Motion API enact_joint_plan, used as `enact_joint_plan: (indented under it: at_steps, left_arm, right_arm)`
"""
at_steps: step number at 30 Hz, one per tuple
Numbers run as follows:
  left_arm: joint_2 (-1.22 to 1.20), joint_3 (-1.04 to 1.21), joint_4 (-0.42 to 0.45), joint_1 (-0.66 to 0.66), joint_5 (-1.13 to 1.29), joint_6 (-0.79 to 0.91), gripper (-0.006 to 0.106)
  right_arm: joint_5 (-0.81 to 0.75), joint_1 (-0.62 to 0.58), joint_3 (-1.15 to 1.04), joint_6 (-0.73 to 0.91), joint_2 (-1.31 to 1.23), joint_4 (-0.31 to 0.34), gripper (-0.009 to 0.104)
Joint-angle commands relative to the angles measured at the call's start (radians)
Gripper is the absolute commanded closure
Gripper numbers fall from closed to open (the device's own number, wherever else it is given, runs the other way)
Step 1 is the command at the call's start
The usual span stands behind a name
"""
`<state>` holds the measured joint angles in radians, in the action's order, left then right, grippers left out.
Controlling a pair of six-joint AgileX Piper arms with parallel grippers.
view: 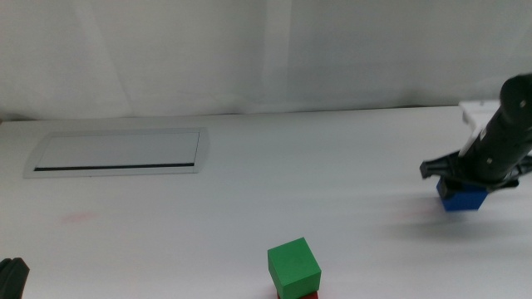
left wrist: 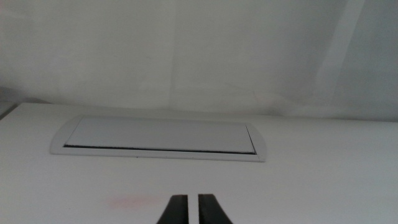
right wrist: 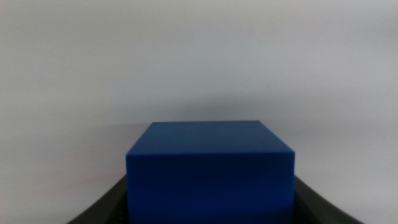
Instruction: Stack red cubes first, then green, then blue cubes in a specific spot.
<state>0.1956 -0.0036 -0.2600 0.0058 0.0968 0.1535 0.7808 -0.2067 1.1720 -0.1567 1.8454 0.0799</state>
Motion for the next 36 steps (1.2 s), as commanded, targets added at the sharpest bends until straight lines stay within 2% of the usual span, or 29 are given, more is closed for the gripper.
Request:
enact_joint_plan:
  at_steps: [1, 7, 18, 29, 34, 36]
  left_arm:
    - [-0.002, 0.041, -0.008, 0.003, -0.011, -0.004, 0.103]
    - [-0.002, 0.041, -0.008, 0.003, -0.011, -0.004, 0.103]
    - [-0.002, 0.041, -0.008, 0.003, -0.011, -0.004, 0.103]
    - [-0.002, 0.041, -0.008, 0.003, -0.011, -0.004, 0.103]
    - [-0.002, 0.041, -0.008, 0.003, -0.011, -0.004, 0.103]
    - [-0.002, 0.041, -0.008, 0.003, -0.011, -0.004, 0.103]
  right_arm:
    - [0.023, -0.002, 0.030, 0.027, -0.062, 0.002, 0.098]
    - [0.115, -0.061, 0.120, 0.059, -0.216, -0.002, 0.098]
    - [0.336, -0.318, 0.201, 0.007, -0.383, -0.005, 0.098]
    - [0.348, -0.544, 0.201, -0.086, -0.383, -0.025, 0.098]
    - [0.340, -0.591, 0.203, -0.108, -0.382, -0.051, 0.098]
    - [0.340, -0.593, 0.203, -0.108, -0.381, -0.080, 0.098]
